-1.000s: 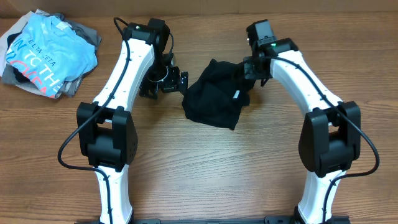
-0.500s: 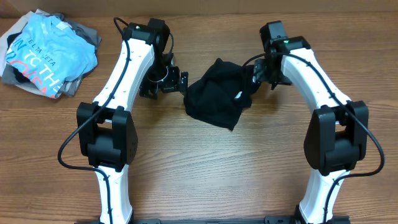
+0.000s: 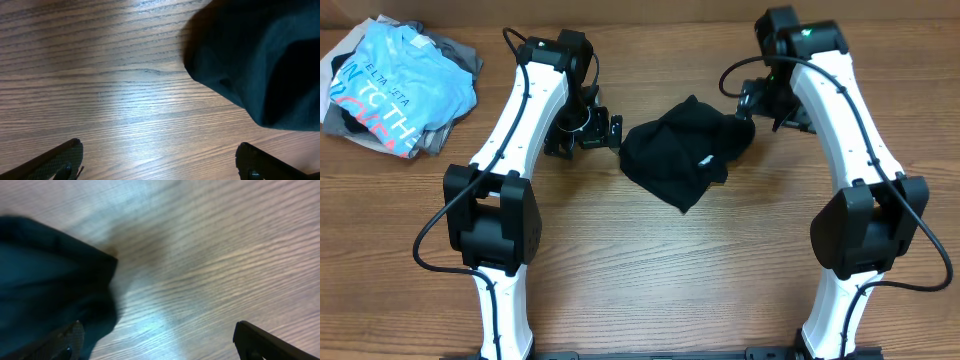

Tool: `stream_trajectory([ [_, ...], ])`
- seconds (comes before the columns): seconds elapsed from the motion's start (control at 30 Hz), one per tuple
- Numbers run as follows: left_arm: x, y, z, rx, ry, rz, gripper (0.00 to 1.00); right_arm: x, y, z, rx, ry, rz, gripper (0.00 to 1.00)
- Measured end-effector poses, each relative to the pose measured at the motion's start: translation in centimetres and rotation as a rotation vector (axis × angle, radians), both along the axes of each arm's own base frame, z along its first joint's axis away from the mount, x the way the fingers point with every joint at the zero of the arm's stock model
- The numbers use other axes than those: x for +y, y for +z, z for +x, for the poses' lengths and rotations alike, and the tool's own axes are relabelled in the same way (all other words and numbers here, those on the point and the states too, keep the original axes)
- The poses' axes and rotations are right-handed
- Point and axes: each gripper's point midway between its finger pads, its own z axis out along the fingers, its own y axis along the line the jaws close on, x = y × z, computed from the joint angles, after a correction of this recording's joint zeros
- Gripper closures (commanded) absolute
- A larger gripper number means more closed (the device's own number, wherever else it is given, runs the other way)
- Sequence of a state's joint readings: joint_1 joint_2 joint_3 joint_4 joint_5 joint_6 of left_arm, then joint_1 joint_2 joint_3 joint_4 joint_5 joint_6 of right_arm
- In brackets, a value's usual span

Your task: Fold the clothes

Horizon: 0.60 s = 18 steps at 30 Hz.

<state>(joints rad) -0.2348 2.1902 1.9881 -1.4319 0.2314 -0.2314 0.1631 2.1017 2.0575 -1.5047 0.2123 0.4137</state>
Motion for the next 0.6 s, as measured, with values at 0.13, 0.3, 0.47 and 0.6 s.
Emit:
stream_trajectory([
  [0.13, 0.0, 0.0, 0.0, 0.0, 0.0, 0.0, 0.0, 0.0, 0.3, -0.7, 0.025, -0.001, 0.003, 0.0],
  [0.3, 0.0, 0.0, -0.1, 0.003, 0.0, 0.001, 0.0, 1.9, 0.0, -1.2, 0.057, 0.027, 0.112, 0.02],
  [0.47, 0.0, 0.0, -0.1, 0.002, 0.0, 0.001, 0.0, 6.5, 0.1, -1.7, 0.082, 0.216, 0.326, 0.04],
  [0.6, 0.1, 0.0, 0.0, 0.0, 0.003, 0.0, 0.0, 10.6, 0.0, -2.3, 0.076, 0.43, 0.377, 0.0],
])
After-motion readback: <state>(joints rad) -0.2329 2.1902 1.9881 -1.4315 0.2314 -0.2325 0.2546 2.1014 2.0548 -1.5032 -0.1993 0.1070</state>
